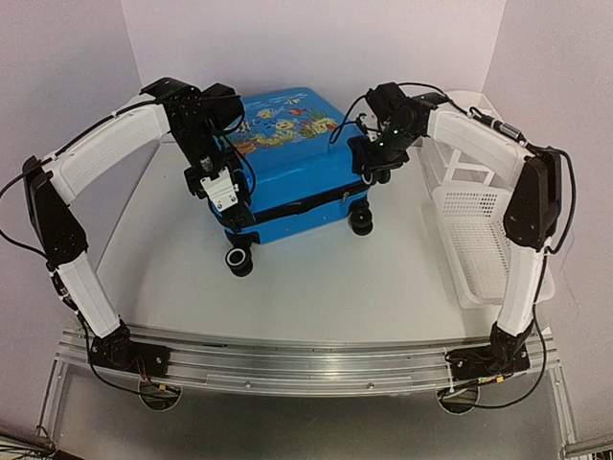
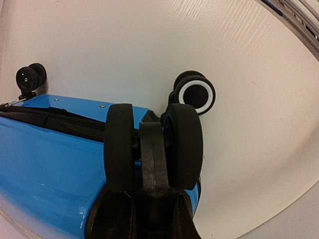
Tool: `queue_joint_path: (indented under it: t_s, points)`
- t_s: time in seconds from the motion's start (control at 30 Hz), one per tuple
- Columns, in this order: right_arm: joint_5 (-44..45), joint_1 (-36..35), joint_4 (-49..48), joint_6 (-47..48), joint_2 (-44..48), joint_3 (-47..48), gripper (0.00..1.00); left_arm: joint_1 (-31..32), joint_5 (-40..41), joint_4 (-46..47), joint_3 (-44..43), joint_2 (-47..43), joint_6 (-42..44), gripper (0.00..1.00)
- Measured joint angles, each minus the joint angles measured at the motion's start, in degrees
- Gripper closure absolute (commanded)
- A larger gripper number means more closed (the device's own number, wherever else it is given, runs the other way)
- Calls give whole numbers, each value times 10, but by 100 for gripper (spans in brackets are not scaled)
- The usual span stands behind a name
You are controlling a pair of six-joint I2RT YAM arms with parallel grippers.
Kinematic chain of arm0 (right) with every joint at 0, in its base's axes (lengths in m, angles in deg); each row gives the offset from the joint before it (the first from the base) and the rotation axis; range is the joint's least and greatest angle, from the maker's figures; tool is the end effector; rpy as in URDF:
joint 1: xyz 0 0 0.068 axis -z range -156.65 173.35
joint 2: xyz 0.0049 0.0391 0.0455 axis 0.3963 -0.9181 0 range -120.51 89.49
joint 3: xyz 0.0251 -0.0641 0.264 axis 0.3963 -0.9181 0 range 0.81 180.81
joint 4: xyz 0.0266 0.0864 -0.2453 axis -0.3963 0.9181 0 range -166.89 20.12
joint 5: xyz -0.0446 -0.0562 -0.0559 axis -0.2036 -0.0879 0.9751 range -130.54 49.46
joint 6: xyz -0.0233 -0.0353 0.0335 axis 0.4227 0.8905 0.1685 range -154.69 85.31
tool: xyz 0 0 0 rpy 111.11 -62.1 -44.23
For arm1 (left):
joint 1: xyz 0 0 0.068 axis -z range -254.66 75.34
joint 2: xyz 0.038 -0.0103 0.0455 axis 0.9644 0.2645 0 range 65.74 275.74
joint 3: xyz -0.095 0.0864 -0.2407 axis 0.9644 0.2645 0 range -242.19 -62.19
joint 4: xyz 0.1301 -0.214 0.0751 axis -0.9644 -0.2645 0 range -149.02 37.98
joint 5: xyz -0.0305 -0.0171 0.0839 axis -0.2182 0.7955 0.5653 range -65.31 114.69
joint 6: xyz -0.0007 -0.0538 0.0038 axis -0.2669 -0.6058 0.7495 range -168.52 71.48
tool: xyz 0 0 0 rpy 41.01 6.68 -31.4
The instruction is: Open, take out, and arrange the luggage
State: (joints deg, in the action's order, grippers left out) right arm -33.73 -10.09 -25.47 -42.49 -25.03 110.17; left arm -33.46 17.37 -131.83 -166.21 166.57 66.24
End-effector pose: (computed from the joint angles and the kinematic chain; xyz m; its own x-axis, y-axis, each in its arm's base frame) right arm 0.3688 0.2385 0.3000 -0.7569 -0.3384 -0.5591 -0.3936 0.9190 -0.0235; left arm 0.2499 -0.2248 0.3401 0.9200 0.3916 -0.0155 0.3817 -0.8863 0.2621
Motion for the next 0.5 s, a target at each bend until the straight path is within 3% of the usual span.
queue_joint_path:
  t_s: [0.1, 0.23, 0.33, 0.5]
  points:
    - [4, 0, -19, -8, 16, -23, 40, -1, -8, 14, 15, -7, 2, 100]
    - [11, 1, -48, -23, 43, -35, 36, -1, -19, 28, 30, -15, 2, 100]
    - [11, 0, -66, -32, 73, -43, 36, -2, -22, 35, 36, -19, 2, 100]
    - [8, -15, -88, -44, 128, -71, 46, -3, -34, 45, 39, -20, -8, 100]
